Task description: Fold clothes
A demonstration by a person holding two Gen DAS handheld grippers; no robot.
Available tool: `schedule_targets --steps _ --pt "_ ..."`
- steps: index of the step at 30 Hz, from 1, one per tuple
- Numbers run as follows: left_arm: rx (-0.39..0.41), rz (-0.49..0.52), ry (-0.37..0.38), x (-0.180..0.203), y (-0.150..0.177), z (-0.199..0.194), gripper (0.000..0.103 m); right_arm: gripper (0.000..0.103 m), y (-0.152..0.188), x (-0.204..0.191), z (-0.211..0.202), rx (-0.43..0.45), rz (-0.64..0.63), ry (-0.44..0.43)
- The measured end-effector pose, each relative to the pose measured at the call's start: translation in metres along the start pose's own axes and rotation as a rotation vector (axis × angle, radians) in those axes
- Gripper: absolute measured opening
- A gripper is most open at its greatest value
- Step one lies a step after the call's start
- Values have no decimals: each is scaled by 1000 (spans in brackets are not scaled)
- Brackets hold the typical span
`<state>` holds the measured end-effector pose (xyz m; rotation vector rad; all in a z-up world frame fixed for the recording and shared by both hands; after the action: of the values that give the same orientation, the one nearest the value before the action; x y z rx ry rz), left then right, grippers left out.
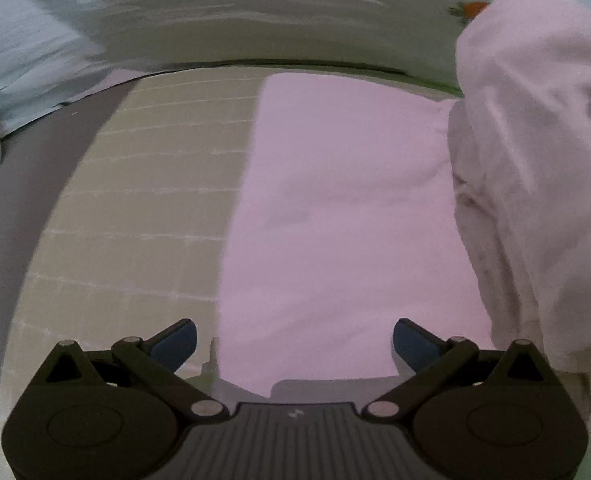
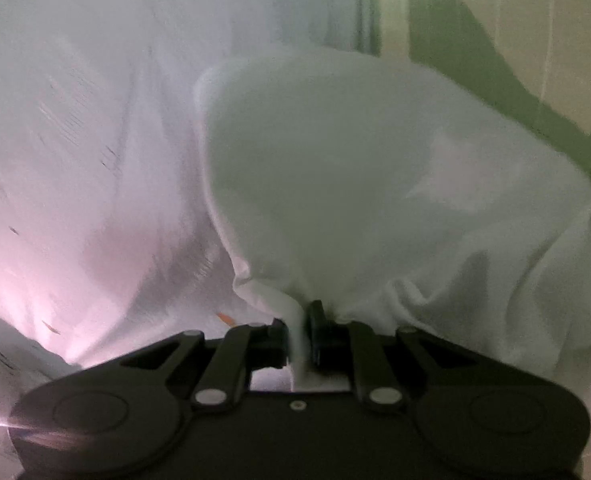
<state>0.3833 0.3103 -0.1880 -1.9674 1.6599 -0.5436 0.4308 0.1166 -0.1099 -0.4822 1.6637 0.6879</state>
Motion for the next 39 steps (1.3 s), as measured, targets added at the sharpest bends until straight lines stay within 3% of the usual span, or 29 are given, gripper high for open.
schedule_targets --steps 4,9,14,15,17,18,19,21,25,29,32,33,34,37,39 --pt "-17 -84 1 -21 13 -5 103 12 25 28 32 -47 -25 135" --pt "-33 -185 12 -38 29 -10 103 12 50 58 60 -101 -198 344" --pt "8 -304 51 -50 23 -24 103 18 51 45 55 -110 -198 343" --pt "18 -337 70 -51 22 -28 103 22 50 39 54 -112 -185 326" --pt "51 -401 116 -53 15 -37 103 48 49 27 51 -113 -157 269" --pt "68 -423 136 -53 11 -41 103 81 51 20 47 -118 -131 213" --pt "86 -446 156 -53 7 -46 103 93 53 12 46 -123 -110 168" --pt "118 -452 191 -51 -1 -54 103 92 53 -2 44 -124 -121 132" --pt "156 -433 266 -34 -9 -59 103 91 42 -19 36 -94 -349 207" --pt "129 -409 372 -7 -12 -50 100 91 15 -15 14 -25 -543 325" --pt "102 -419 467 19 -10 -45 79 91 -6 -13 -12 20 -633 393" --pt "87 -424 456 23 -8 -40 53 91 -11 -12 -16 33 -650 410" --pt "73 -430 445 26 -7 -34 34 91 -16 -11 -21 47 -666 427" --pt "84 -421 425 21 -11 -43 21 91 -29 -6 -35 85 -692 466" --pt "120 -442 444 14 -19 -63 19 91 -35 2 -47 98 -705 486"
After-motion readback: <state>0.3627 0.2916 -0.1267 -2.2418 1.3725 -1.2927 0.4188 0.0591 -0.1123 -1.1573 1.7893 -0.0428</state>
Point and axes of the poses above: each gripper's, at about its wrist camera, not at the fingertips, and z roughly the way its jaws point, x to its right, y to its underside, the point moved 10 cm from there along z, roughly the way its jaws point, and after that the axes turned 9 degrees about x, right-handed, at the moved point
